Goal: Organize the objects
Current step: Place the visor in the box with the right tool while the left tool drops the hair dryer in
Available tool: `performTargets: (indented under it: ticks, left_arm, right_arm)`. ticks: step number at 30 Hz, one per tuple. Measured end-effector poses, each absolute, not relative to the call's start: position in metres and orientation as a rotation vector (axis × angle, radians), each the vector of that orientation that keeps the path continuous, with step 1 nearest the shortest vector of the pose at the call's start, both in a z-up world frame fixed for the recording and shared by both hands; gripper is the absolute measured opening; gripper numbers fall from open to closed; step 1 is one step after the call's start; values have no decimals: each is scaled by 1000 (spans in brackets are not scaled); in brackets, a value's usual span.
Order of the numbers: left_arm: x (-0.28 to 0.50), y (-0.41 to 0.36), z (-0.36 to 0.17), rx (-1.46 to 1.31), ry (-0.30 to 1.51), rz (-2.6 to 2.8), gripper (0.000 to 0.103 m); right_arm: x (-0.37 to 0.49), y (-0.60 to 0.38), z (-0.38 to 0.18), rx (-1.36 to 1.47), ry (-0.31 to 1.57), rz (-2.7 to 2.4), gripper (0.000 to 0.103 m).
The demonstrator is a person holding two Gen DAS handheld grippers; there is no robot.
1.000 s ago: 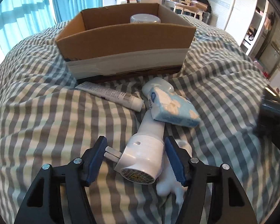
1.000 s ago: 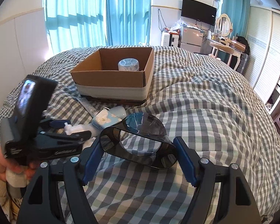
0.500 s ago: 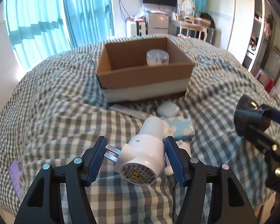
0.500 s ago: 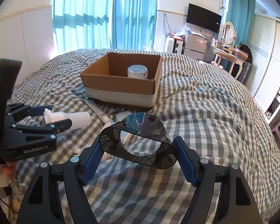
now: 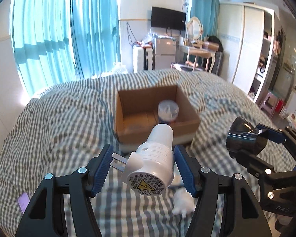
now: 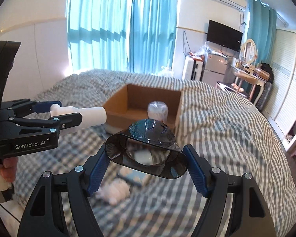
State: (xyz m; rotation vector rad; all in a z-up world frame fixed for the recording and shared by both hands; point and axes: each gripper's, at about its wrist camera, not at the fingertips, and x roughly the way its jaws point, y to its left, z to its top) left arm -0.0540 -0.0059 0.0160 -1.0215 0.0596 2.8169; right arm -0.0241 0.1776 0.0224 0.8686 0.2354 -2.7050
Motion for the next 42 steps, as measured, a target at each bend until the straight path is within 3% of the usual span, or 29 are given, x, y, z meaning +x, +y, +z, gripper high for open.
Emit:
performTargets:
  ticks: [8, 16, 29, 42]
  left_arm:
    - [-112, -12, 52, -971, 100, 2864, 65]
    - [-182, -14, 47, -1016, 121, 2858, 65]
    - [-267, -9, -30, -1216, 161, 2779, 65]
    - [-300, 7, -81, -1271, 202, 2735, 65]
  right_arm:
    - [-82, 163, 69, 773, 232, -2700, 74]
    - [-161, 155, 76, 806, 214, -2685, 74]
    - [-297, 145, 1, 1053, 153, -2611, 74]
    - [-347, 132, -45, 1162, 180, -2561, 74]
